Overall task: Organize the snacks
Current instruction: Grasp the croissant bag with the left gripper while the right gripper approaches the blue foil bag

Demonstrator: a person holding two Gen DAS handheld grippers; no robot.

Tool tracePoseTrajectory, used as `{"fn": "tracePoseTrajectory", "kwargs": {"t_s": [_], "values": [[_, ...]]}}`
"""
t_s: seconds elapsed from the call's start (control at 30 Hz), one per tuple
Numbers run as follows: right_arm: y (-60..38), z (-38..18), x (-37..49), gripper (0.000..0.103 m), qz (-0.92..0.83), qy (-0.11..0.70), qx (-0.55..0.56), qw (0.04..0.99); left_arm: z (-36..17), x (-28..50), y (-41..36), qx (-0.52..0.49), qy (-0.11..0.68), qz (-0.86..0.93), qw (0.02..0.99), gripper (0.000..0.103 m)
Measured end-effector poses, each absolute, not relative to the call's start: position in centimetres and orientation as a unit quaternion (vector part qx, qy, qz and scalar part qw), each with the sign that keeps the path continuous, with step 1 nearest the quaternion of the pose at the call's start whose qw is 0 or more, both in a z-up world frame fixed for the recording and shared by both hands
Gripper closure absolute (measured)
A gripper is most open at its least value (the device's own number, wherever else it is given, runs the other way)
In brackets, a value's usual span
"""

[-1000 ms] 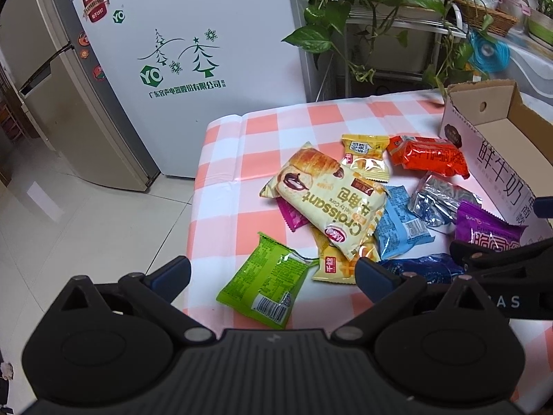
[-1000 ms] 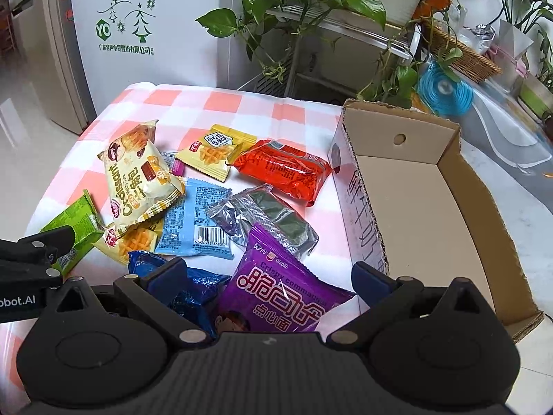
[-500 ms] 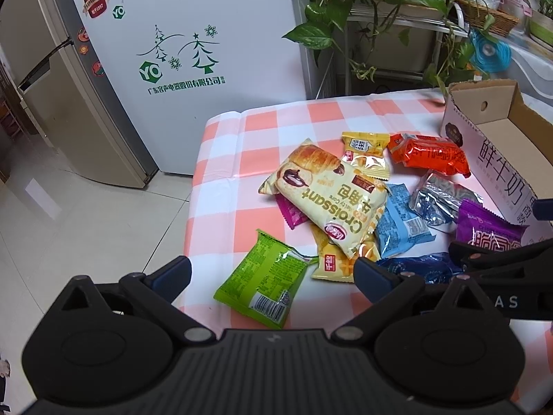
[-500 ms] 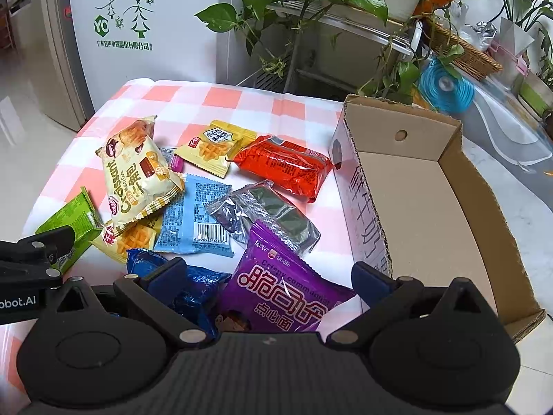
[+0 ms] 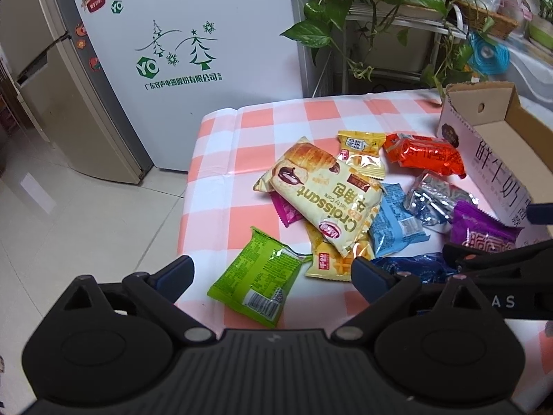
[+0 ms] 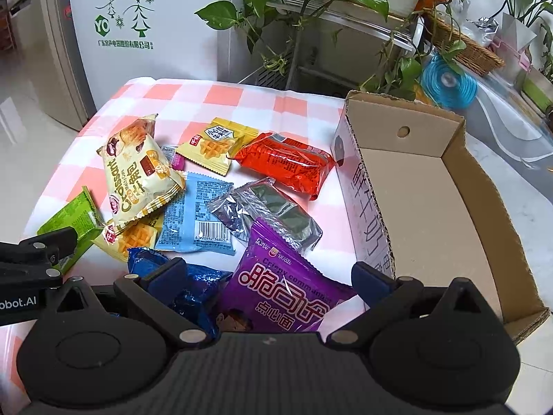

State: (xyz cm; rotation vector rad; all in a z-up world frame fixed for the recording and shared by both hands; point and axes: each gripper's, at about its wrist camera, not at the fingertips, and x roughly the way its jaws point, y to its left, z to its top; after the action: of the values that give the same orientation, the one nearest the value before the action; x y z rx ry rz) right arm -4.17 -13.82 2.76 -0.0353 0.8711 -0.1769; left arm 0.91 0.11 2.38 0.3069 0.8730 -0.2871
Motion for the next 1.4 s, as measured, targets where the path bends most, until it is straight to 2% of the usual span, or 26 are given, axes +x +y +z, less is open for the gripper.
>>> {"fn": "tracePoseTrajectory", "kwargs": {"t_s": [0.27, 0.47, 0.8, 1.4], "values": [[-16.2, 3.4, -5.1, 0.0, -0.047, 0.42, 0.042, 0.906, 3.3, 1.7, 0.9, 0.129, 0.423, -0.139, 0.886, 0.006], [-17.6, 4.0, -6.0, 0.0, 0.001, 0.406, 0.077, 0.911, 3.7, 3.3, 2.2, 0.076, 0.443, -0.16, 0.879, 0.006], [-16.0, 4.0, -7.2, 0.0, 0.087, 0.397, 0.051, 0.912, 3.1, 5.3, 1.0, 0.054, 0.457, -0.175, 0.87, 0.005], [-13.8, 2.8, -6.3, 0.005, 0.114, 0.417, 0.051, 0.9, 0.3, 10.4, -2.4, -0.011, 0.491, -0.155, 0.857, 0.005]]}}
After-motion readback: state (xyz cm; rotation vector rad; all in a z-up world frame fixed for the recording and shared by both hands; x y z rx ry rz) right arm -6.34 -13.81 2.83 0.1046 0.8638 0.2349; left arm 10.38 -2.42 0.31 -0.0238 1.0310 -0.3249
